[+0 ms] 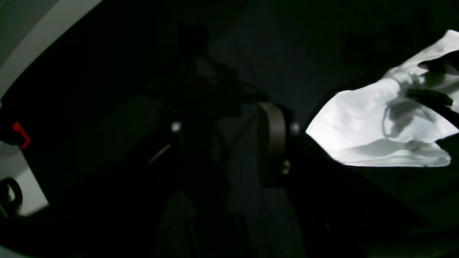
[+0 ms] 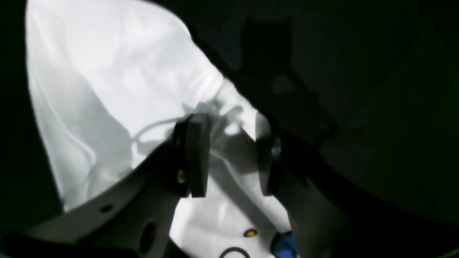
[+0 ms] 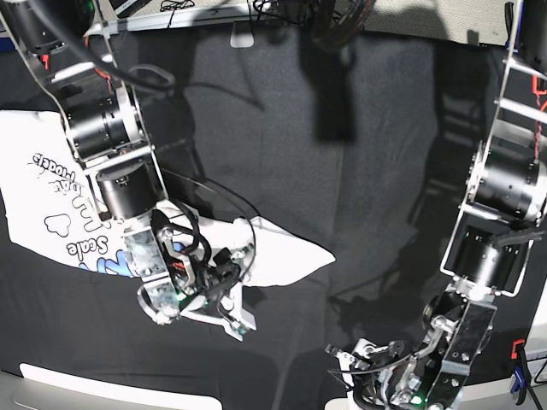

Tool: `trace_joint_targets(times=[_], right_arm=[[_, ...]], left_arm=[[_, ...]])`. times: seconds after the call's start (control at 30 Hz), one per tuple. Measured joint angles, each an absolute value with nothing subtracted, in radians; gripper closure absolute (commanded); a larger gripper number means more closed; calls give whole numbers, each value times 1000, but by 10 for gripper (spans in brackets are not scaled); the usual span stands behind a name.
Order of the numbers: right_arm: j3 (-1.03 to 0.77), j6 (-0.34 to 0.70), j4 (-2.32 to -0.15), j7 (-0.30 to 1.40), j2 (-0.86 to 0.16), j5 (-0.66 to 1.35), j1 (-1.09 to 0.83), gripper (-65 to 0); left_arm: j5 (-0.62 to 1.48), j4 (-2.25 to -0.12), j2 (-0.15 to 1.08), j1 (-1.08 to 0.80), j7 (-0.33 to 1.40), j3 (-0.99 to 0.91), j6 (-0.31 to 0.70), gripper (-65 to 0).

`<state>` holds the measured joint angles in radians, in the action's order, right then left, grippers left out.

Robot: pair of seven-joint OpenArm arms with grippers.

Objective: Layout the t-shirt on the table in an organized manner, then fold the t-shirt properly

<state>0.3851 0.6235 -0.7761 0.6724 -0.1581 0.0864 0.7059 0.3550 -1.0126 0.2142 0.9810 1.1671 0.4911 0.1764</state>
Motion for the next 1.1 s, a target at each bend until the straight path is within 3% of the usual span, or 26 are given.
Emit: trace_joint_targets(times=[0.13, 0.23, 0.4, 0.7, 1.1], right_arm=[[385, 623, -770, 636, -158, 83, 704, 0], [385, 605, -770, 605, -157, 35, 706, 0], [386, 439, -769, 645, -207, -76, 746, 0], [384, 387, -769, 729, -548, -80, 845, 0], [386, 395, -771, 732, -942, 16, 878, 0]], left_arm=[[356, -1013, 213, 981, 1167, 491, 176, -237], [355, -1013, 214, 981, 1168, 491, 176, -237], [363, -1013, 214, 964, 1160, 491, 176, -237], [413, -1012, 173, 860, 1124, 491, 179, -237], [601, -1012, -124, 702, 1050, 490, 348, -237]])
